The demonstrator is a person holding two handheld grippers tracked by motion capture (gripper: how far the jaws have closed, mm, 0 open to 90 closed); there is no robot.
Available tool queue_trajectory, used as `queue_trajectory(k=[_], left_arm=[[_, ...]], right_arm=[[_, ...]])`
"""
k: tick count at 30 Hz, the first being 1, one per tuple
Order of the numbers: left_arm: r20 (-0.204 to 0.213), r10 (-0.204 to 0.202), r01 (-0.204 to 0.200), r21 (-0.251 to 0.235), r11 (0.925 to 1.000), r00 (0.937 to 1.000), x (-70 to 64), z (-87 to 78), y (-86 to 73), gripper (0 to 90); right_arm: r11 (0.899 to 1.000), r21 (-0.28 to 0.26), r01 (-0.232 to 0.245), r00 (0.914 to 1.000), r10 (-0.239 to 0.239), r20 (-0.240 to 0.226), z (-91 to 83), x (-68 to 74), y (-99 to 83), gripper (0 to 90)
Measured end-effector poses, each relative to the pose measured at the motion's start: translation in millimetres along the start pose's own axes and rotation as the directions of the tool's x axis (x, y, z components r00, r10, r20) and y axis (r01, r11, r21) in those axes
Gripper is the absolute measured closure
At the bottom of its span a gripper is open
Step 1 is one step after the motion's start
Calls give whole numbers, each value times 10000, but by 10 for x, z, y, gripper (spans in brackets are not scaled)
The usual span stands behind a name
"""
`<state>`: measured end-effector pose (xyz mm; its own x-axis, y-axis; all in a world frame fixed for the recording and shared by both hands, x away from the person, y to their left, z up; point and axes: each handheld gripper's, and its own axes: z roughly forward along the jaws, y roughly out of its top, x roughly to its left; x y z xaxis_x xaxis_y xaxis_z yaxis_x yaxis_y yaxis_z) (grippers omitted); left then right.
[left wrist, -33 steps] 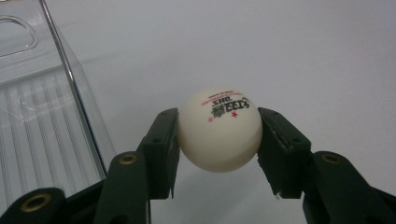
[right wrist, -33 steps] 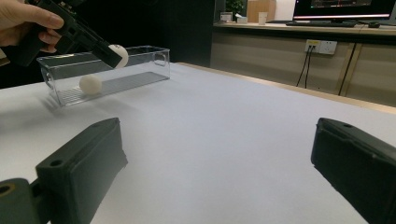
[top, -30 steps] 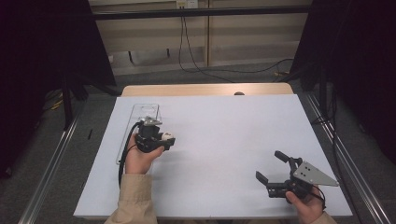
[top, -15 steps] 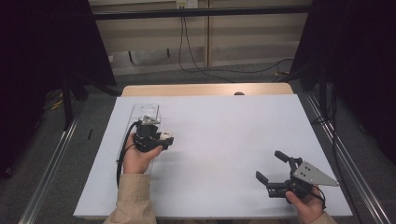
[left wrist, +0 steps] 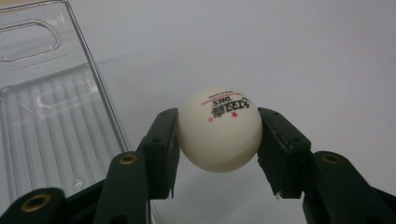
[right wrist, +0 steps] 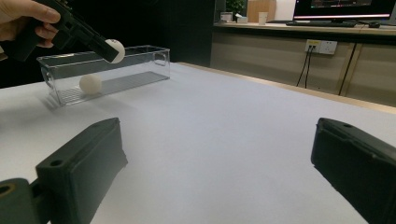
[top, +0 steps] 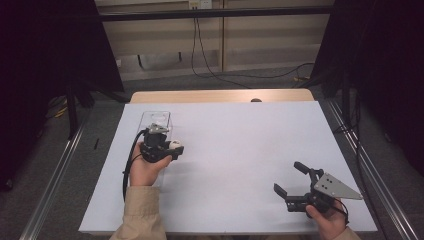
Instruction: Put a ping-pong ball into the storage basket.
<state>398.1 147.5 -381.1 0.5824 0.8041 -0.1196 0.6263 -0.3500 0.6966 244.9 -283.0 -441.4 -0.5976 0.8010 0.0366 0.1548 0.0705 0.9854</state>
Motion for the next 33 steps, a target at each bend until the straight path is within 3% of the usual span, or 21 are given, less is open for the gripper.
queue_trajectory(k=[33], left_arm=[[-411,-73,74,21,10000,9991,114,-129,-15,510]], right_arm=[[10000,-31,-25,10000,25,20,-8,-6,0,18]])
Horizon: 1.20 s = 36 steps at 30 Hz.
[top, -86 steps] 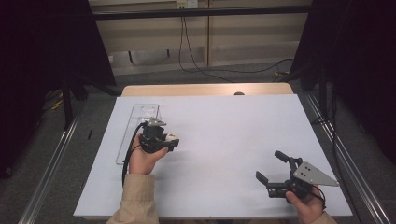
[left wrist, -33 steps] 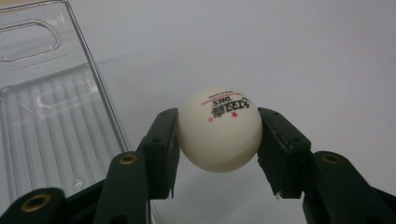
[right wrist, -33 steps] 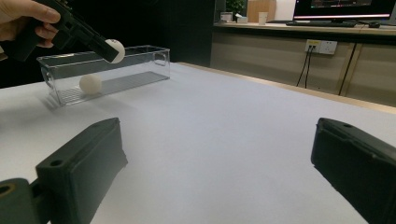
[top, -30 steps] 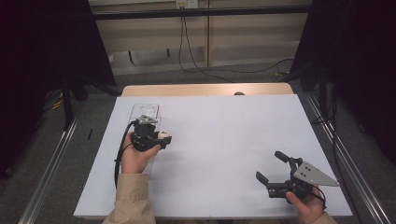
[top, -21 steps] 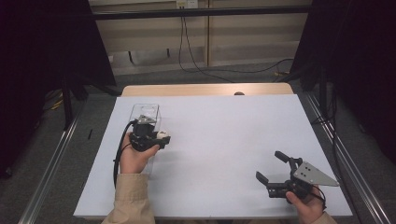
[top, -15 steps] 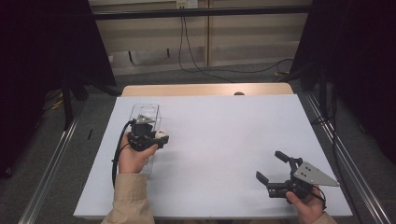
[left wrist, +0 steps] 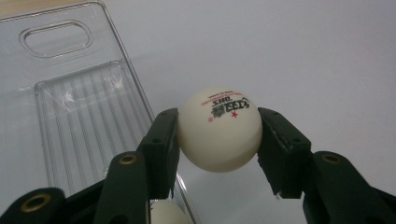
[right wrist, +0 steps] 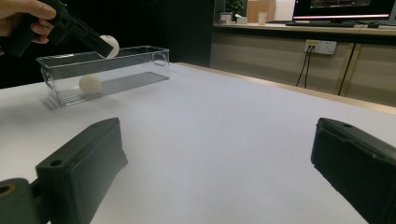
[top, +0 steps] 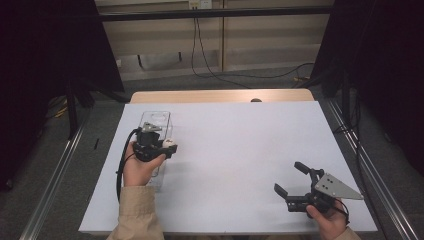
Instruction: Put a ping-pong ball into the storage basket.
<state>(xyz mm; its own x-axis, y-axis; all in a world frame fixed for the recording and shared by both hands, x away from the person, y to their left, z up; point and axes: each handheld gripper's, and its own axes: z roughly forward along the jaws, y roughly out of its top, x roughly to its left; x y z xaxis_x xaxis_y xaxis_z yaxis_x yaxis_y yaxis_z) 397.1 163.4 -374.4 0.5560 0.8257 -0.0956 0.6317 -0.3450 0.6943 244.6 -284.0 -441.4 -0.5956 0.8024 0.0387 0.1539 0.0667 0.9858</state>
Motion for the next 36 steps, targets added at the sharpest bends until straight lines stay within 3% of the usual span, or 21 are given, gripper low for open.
queue_trajectory(k=[36], left_arm=[[-445,-296,288,-199,9994,9986,157,-124,-47,510]], right_arm=[[10000,0,-5,10000,5,19,7,1,0,18]])
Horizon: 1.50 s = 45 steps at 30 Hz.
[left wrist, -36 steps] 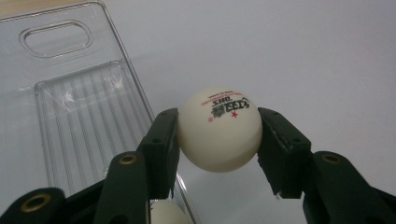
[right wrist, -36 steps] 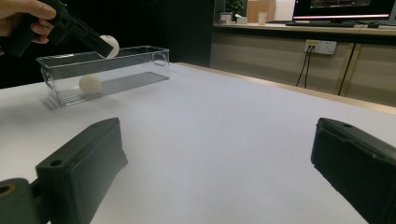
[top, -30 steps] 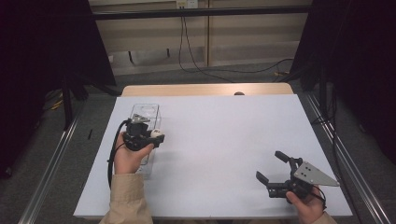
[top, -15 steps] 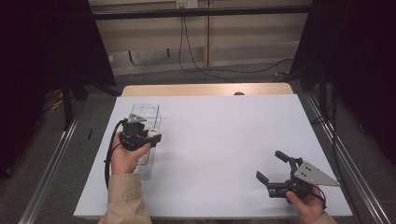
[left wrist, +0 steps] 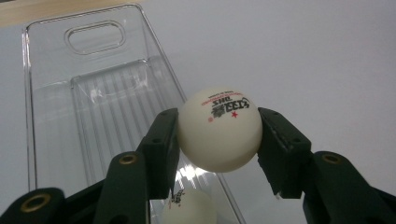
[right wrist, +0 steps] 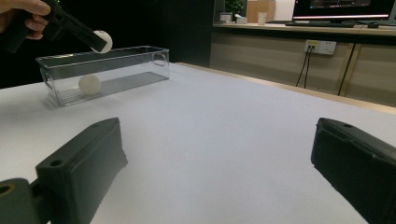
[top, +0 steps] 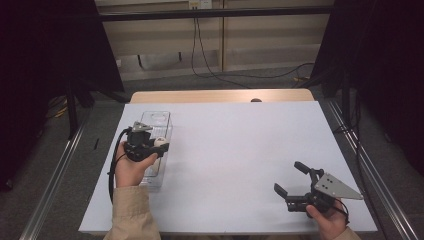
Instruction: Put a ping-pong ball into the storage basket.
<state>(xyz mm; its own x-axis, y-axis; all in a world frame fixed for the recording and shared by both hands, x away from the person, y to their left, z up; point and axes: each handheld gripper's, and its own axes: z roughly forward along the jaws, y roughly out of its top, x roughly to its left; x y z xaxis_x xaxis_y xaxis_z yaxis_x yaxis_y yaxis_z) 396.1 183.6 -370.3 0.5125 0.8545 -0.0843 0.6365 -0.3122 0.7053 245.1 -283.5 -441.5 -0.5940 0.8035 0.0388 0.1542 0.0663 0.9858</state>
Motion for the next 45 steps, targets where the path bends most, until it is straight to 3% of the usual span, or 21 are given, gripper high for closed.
queue_trajectory(k=[11,28,45], left_arm=[[-363,54,-53,17,10000,9993,44,-20,-18,508],[-872,-180,172,-100,9998,9960,161,-71,-74,506],[-1054,-277,262,-159,9995,9940,201,-68,-100,504]], right_arm=[[10000,11,-5,10000,5,-6,0,-3,0,18],[10000,17,-4,10000,4,-35,1,6,-1,18],[10000,-8,15,10000,-15,-35,-1,1,2,18]])
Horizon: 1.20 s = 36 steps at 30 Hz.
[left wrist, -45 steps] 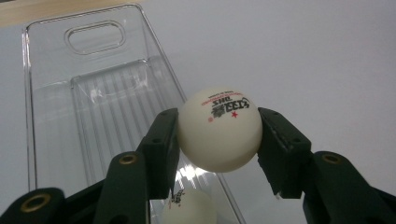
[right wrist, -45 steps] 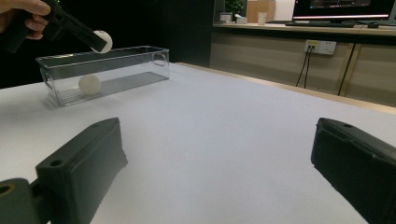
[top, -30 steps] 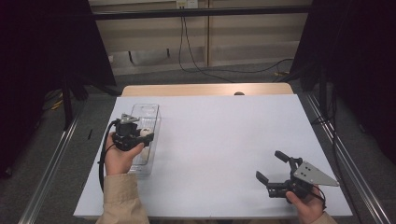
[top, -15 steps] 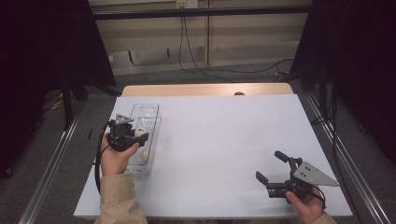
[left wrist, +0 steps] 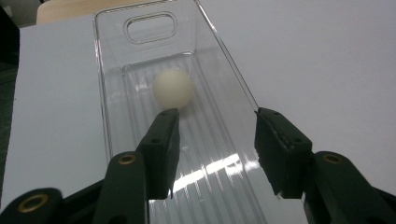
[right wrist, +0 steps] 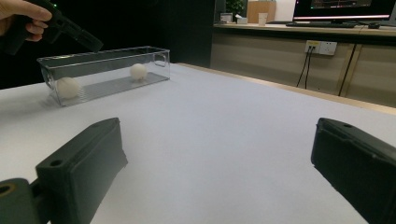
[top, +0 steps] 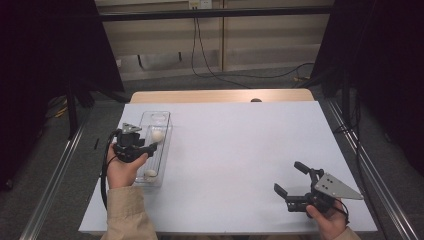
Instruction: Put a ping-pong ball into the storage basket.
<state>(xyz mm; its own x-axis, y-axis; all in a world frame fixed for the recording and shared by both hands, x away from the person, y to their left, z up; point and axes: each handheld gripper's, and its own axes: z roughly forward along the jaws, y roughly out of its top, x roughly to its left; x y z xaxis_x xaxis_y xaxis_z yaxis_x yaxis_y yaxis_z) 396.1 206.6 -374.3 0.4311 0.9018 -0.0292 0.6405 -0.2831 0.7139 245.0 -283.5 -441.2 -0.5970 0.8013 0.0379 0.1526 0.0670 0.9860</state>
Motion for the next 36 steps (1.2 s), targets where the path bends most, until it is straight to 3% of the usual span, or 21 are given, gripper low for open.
queue_trajectory(k=[12,23,36], left_arm=[[110,-46,50,-335,9994,9999,-56,-30,7,456],[164,-267,277,-652,9975,9995,-87,-81,-21,316],[331,-215,245,-921,9955,9992,-156,-73,-35,206]], right_arm=[[10000,-16,-36,10000,36,10,-6,-2,4,18],[10000,-56,-67,10000,68,57,-16,-7,9,18],[10000,-26,-59,10000,59,78,-5,-1,11,18]])
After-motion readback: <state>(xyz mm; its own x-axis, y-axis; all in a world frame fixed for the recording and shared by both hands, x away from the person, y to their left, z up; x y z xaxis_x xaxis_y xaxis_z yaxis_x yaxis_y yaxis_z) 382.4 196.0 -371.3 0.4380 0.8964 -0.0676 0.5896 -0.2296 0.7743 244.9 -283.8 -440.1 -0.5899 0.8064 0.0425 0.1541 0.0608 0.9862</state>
